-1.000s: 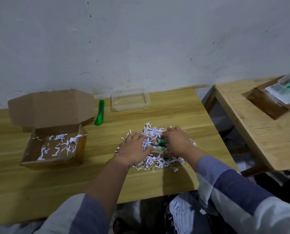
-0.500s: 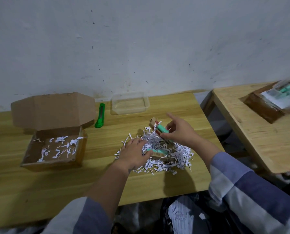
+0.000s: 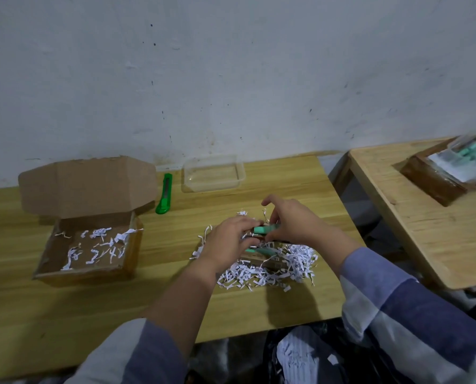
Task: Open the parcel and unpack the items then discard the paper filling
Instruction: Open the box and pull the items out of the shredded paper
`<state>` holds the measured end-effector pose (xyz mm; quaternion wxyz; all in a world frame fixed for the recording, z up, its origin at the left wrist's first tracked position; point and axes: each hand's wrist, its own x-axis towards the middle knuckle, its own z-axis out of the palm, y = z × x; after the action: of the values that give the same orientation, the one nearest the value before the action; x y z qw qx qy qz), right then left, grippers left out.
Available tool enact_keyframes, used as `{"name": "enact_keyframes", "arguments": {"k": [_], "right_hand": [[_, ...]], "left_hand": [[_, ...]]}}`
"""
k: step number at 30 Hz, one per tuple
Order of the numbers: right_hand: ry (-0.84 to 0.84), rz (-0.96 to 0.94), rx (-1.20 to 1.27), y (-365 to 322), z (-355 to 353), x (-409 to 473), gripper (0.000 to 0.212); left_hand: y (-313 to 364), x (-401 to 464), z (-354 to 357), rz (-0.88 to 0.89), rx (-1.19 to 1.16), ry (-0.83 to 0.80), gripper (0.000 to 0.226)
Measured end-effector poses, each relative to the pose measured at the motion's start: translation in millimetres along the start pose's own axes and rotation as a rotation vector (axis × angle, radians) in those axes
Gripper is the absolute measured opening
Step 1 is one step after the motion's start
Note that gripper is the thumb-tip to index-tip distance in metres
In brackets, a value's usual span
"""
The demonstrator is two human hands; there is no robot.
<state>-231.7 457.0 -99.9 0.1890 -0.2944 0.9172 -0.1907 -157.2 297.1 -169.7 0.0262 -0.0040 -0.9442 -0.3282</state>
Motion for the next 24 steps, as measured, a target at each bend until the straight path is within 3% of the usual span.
{"name": "enact_keyframes", "arguments": {"k": [3, 5, 9, 14, 24], "right_hand": [[0.014, 0.05, -0.025, 11, -4, 0, 0.069], [0.029, 0.114, 0.012, 20, -9, 1, 0.061], [0.111, 0.242, 0.027, 41, -14, 11, 0.037], [0.26, 0.41, 0.094, 60, -10, 42, 0.037], [0.344, 0.59, 0.171, 86, 18, 93, 0.038]], "left_hand": [[-3, -3, 0, -0.052, -0.15, 0.099, 0.025], [-10, -2, 1, -0.077, -0.101, 0.109, 0.018], [-16, -1, 7, -0.122, 0.034, -0.088, 0.027], [-17, -5, 22, -0.149, 0.116, -0.228, 0.041], [-27, -12, 30, -0.13, 0.13, -0.184, 0.041]]}}
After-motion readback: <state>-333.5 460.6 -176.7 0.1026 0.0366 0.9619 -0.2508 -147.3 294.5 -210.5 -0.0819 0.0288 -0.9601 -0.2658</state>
